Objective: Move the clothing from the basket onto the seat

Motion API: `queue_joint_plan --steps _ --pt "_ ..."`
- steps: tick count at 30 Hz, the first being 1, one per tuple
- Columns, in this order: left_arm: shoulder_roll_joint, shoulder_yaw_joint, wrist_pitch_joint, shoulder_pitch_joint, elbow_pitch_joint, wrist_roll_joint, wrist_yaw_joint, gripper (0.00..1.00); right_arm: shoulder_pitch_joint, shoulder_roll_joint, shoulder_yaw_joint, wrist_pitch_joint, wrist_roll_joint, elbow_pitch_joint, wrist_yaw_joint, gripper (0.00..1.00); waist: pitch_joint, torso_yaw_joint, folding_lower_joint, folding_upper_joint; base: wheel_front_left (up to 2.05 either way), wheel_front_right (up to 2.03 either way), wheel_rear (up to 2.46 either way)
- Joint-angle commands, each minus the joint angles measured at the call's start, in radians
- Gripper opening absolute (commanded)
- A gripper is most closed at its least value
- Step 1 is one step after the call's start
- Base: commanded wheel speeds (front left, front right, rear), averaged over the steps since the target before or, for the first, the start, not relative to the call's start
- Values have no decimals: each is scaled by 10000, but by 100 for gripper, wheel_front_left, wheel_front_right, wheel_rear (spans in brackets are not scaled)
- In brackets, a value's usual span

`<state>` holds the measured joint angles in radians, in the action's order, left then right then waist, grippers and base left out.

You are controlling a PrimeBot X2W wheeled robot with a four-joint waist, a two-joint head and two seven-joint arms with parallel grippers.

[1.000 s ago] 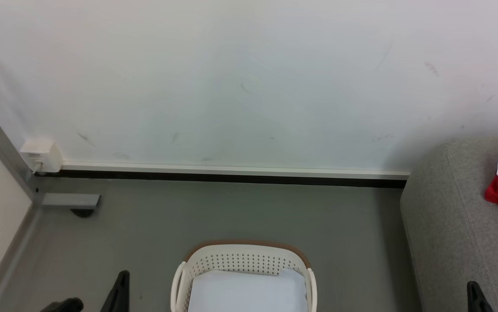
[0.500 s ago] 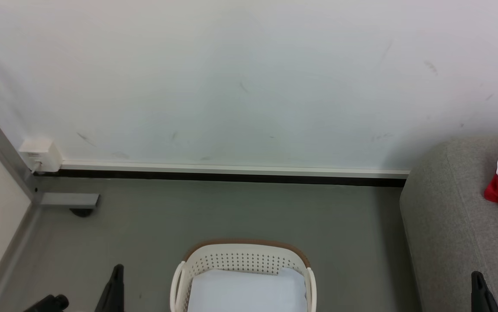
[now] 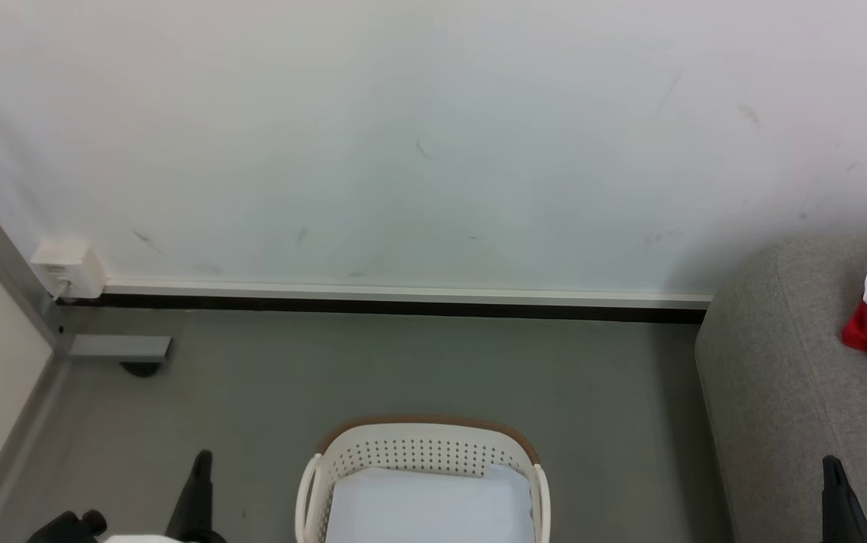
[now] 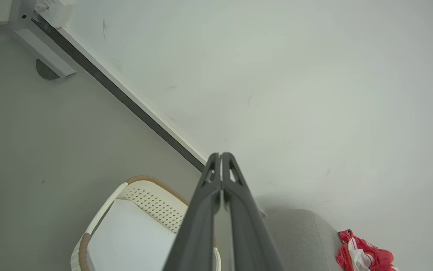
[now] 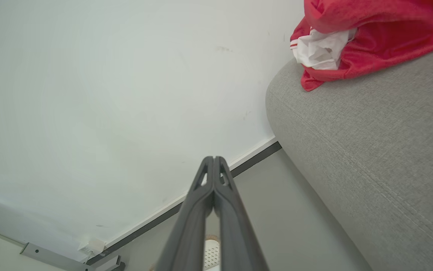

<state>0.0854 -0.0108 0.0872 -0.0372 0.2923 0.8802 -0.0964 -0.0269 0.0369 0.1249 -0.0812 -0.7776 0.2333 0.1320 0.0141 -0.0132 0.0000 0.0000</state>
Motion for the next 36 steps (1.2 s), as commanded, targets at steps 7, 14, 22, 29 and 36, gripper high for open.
queue_joint_plan --steps 7,14,22,29,36 --pt "10 -201 -302 -307 -176 1123 -79 0 383 137 -26 272 -1271 -45 -9 0 -17 12 0 0 0 0 0" --pt "-39 -314 -516 -363 -219 1907 -113 0 516 145 -37 481 -2146 -26 -11 0 -31 23 0 0 0 0 0" --pt "-88 -422 -748 -425 -265 2697 -155 0 640 152 -46 714 -3076 -4 -12 0 -47 36 0 0 0 0 0" --pt "-126 -503 -906 -481 -296 3275 -180 0 751 157 -54 865 -3730 9 -14 0 -60 46 0 0 0 0 0" --pt "-163 -595 -1082 -509 -323 3905 -203 0 851 161 -62 1039 -4462 27 -15 0 -74 57 0 0 0 0 0"
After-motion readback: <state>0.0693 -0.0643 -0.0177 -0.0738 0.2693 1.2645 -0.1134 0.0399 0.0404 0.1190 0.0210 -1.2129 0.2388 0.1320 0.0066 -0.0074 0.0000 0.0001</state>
